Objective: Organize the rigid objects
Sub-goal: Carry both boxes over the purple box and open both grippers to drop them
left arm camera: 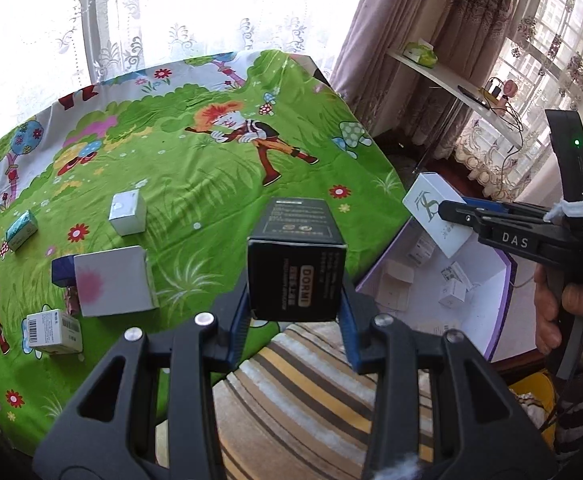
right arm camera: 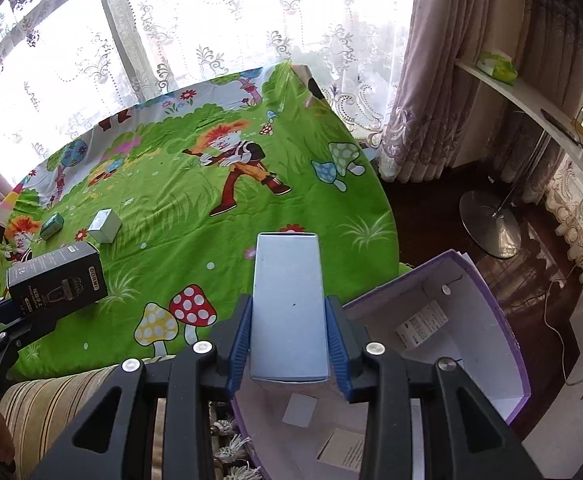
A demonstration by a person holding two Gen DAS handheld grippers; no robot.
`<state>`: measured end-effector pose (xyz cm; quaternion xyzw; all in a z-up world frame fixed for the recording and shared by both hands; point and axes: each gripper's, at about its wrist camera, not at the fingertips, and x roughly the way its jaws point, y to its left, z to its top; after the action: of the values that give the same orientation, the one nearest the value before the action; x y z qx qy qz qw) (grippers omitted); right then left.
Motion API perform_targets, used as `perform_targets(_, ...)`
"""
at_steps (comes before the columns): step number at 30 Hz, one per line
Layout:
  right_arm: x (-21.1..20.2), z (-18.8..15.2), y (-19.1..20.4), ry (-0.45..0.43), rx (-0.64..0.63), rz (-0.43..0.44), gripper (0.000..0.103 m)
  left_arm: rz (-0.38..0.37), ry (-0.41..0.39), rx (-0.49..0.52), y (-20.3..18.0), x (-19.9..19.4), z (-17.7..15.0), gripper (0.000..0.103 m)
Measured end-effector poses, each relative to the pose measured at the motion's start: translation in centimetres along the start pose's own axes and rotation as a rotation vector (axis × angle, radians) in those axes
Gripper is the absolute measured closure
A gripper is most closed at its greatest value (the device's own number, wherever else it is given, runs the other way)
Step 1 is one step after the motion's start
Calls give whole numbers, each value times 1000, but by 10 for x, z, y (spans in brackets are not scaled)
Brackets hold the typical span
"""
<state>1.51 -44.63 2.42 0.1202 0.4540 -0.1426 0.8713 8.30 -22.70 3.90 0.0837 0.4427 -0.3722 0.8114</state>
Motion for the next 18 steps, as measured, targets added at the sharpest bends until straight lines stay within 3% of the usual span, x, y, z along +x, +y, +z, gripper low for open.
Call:
perform_targets(11,-14,-20,-85,4,125,-108,65,-151,71,123,-84,28,10,59)
perform_targets(13,-14,-25,-94,6,142,-118,65,-160,77,135,-93,33,12,47)
perform_targets(15,-13,-28,-102,15,162,-118,65,-157,78,138,-98,37,14,28)
perform_targets(18,-14,-31,-111,18,182,-108,64,-166,79,148,-102,37,11,27)
